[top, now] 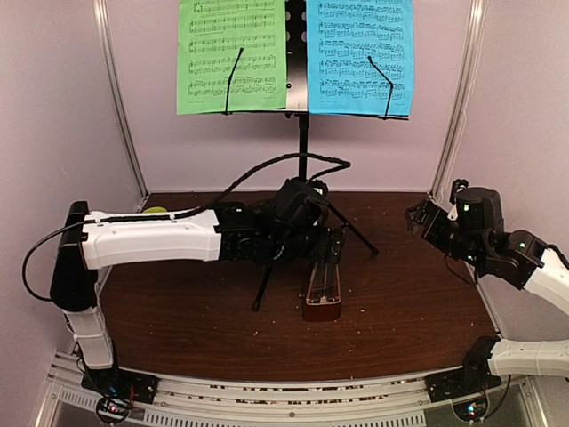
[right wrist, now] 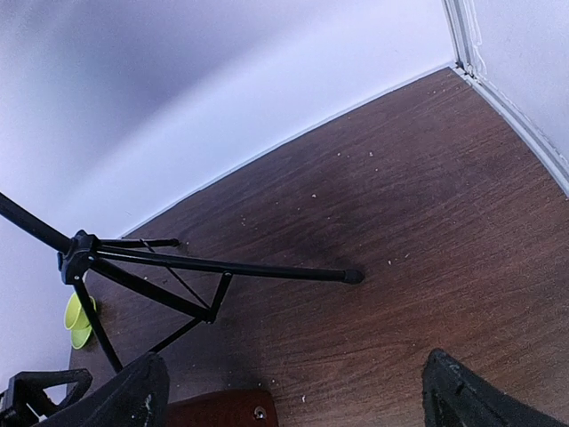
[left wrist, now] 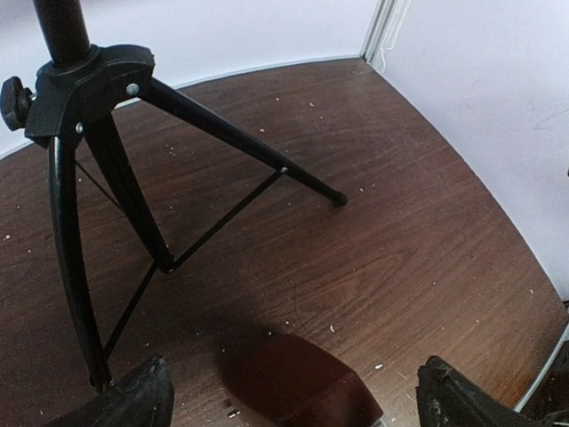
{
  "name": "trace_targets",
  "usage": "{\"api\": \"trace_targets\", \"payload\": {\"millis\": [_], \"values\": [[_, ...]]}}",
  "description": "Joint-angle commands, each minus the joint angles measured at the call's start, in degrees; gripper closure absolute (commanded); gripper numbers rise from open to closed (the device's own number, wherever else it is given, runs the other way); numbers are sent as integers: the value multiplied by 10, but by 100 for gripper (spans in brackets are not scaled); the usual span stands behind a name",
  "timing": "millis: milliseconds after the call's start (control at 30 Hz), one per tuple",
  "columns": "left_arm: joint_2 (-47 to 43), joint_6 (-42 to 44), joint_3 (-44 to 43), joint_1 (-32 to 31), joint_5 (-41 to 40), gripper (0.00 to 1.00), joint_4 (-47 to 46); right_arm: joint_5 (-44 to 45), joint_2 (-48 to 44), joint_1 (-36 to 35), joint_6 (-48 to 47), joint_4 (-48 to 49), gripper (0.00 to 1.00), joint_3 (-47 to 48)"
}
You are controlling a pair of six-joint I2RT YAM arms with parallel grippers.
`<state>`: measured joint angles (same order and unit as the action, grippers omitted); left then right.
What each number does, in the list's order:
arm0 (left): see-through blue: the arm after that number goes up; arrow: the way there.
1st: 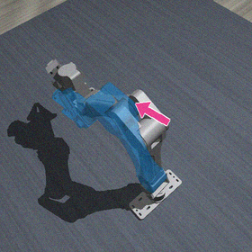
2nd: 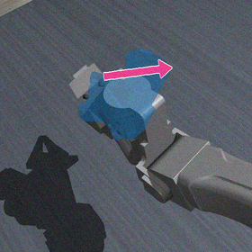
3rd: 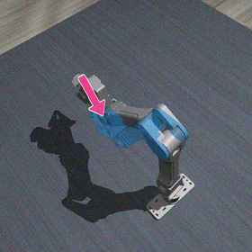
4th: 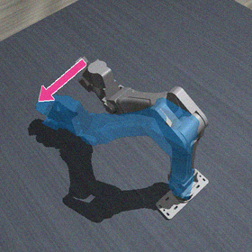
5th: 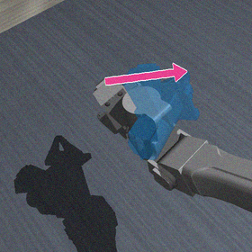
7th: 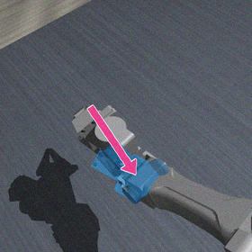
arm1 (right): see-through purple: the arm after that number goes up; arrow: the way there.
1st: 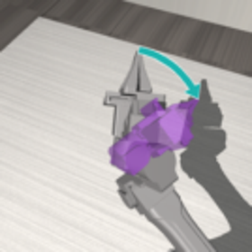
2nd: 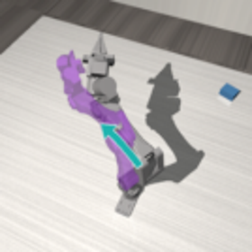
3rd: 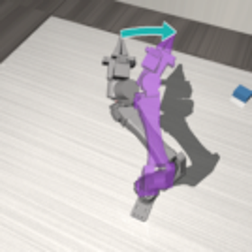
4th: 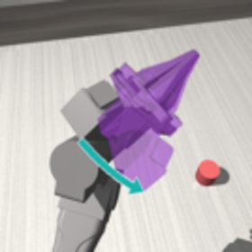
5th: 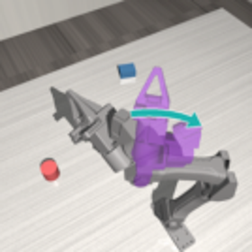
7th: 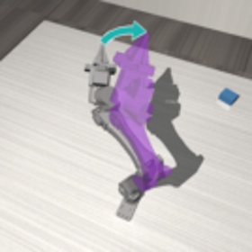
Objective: Set up the instrument practice props
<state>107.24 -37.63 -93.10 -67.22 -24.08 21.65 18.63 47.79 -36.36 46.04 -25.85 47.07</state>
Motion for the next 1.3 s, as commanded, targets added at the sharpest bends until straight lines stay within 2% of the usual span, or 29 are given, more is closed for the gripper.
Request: {"api": "trace_targets", "payload": {"millis": [0, 367, 667, 900, 1000, 1133, 1267], "values": [[28, -51, -38, 0, -44, 2, 36, -8, -6, 10, -17, -9, 0, -6], [99, -98, -129, 0, -87, 3, 118, -37, 3, 21, -23, -12, 0, -8], [143, -119, -180, 1, -64, 5, 165, -44, 6, 27, -25, -7, 0, -13], [150, -116, -182, 2, -44, 6, 172, -57, 15, 30, -23, 1, 0, -17], [156, -120, -176, 2, -30, 11, 182, -63, 19, 32, -22, 6, 0, -21], [145, -119, -151, 11, -20, 28, 192, -83, 24, 33, -29, 14, 0, -23], [100, -88, -100, 11, -19, 38, 150, -103, 18, 33, -36, 33, 0, -35]]}}
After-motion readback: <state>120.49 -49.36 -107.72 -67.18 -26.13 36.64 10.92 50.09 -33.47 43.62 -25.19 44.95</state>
